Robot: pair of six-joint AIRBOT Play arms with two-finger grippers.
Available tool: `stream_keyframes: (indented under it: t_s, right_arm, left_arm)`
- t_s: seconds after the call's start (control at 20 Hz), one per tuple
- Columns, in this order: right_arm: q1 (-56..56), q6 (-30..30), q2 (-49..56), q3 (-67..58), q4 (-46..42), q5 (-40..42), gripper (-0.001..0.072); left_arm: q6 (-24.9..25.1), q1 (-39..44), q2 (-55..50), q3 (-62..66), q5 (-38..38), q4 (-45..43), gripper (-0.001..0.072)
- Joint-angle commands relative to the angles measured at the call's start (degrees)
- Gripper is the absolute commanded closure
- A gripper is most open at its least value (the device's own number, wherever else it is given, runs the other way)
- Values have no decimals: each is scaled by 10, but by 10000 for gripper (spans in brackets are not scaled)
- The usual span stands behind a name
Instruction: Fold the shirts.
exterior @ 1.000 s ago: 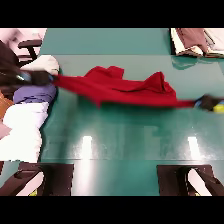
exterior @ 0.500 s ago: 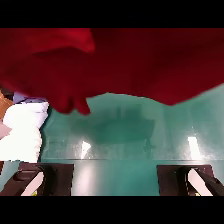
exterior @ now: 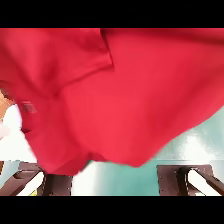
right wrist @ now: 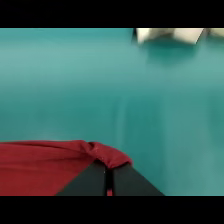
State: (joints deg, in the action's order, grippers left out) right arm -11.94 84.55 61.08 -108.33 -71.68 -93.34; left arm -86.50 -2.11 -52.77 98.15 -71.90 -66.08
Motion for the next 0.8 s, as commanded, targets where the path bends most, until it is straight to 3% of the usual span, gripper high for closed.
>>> stream_keyframes:
  t_s: [0.0,0.2,0.35,0.45,0.6,0.75]
  right_arm:
    - [54,3,98,92,-36,-7,699]
    - [90,3,266,100,-60,10,699]
    - [91,3,375,17,-58,44,699]
    - [91,3,429,-51,-58,61,699]
    - [91,3,452,-95,-59,63,699]
    - [91,-12,411,-29,-60,62,699]
  left_arm:
    - [16,0,-100,-123,-20,10,684]
    - [47,19,-273,-151,41,22,684]
    - [56,22,-376,-111,137,34,684]
    - [55,22,-424,-53,163,33,684]
    - [57,21,-442,-16,154,30,682]
    - [67,17,-442,-8,35,2,684]
